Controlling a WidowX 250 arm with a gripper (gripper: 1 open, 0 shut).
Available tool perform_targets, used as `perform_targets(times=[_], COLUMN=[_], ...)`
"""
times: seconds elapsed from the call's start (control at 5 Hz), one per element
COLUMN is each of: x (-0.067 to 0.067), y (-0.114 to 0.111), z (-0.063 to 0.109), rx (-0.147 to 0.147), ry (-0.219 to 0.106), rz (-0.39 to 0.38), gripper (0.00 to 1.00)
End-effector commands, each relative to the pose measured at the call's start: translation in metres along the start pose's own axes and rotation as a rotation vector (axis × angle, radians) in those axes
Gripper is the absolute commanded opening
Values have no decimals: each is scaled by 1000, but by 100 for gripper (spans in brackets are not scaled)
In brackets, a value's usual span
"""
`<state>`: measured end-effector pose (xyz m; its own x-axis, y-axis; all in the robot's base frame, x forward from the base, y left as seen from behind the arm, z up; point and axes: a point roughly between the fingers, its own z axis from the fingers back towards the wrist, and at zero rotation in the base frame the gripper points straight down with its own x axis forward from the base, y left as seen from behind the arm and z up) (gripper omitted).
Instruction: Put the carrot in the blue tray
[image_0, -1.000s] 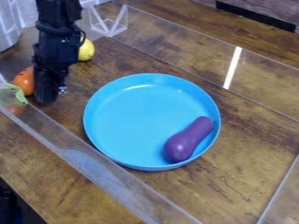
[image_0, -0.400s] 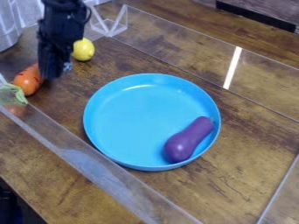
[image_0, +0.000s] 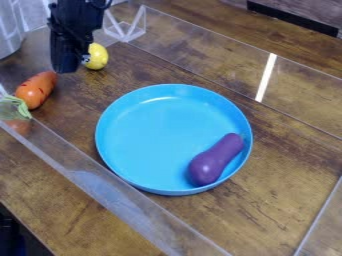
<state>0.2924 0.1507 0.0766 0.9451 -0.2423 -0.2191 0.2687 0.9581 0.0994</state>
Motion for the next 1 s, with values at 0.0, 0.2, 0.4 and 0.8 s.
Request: perform_targets(times=[0.0,0.2,0.4,0.8], x=[6,9,8,-8], y=[6,14,25,38], z=[9,1,-9,-26], rx=[51,59,67,31], ry=[-51,-57,-69,-95], rz=[2,8,20,55], gripper=[100,100,100,100])
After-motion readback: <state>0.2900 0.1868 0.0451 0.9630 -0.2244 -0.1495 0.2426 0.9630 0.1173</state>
